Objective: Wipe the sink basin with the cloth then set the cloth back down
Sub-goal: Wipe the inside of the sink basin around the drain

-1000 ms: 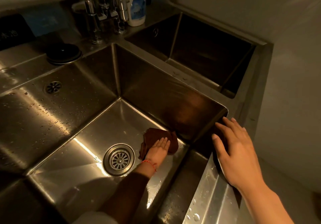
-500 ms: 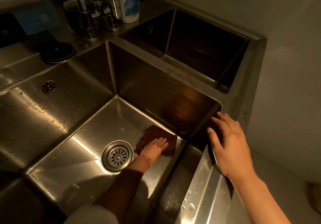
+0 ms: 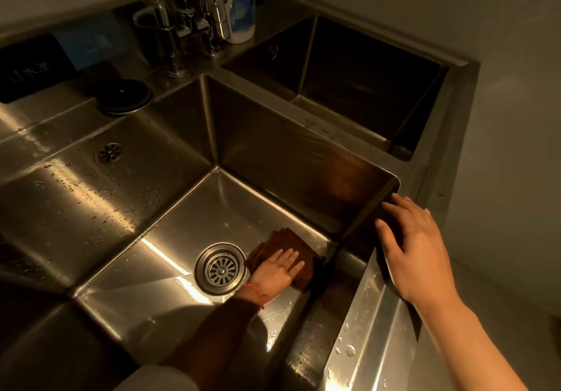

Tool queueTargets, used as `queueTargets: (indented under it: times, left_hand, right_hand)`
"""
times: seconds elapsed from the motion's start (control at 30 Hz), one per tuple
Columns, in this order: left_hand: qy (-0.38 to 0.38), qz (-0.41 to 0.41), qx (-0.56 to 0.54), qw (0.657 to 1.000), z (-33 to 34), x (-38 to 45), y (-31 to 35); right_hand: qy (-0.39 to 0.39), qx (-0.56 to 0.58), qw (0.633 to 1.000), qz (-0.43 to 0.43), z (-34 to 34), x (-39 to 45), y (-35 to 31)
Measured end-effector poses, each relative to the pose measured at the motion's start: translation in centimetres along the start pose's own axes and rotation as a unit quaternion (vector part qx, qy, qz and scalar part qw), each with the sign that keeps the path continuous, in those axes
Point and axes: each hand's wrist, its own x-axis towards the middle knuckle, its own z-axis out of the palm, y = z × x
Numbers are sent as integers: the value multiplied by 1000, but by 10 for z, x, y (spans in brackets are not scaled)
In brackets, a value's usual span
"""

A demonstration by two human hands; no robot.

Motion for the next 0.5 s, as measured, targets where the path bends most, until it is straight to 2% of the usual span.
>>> queueTargets:
  times: [0.13, 0.5]
  left_hand:
    - [-2, -55, -11, 998, 5, 4, 8]
    - [1, -48, -65, 997, -17, 29, 4]
  right_hand:
    - [3, 1, 1000, 2, 0, 0, 0]
    - [7, -5, 1000, 5, 1, 1, 1]
